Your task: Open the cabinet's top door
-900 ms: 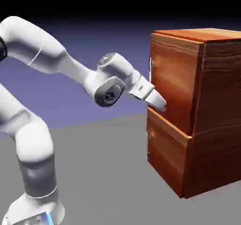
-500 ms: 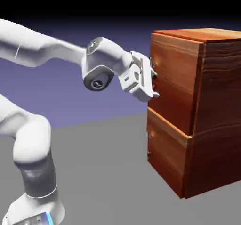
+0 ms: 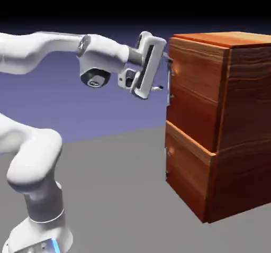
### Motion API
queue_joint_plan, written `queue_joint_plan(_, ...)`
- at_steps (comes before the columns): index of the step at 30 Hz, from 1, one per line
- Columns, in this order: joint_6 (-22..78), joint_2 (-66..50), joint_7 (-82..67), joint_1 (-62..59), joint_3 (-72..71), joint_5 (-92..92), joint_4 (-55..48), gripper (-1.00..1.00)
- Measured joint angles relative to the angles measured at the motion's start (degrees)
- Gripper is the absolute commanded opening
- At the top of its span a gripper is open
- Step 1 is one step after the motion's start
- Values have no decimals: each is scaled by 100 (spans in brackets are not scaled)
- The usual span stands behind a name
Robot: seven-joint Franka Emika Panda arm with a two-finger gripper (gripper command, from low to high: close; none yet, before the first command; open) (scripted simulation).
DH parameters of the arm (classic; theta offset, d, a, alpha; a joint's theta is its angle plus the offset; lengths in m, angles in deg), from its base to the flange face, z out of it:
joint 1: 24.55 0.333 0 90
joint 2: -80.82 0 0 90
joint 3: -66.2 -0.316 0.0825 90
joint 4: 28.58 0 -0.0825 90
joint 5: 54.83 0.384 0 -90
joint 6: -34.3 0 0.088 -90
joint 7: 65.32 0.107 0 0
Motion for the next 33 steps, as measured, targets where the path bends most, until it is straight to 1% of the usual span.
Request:
queue_joint_plan(31,492,2439,5126,-2622,-3644,7730,-743,100)
queue_joint_plan(33,493,2443,5136,-2627,-3651,7744,-744,100)
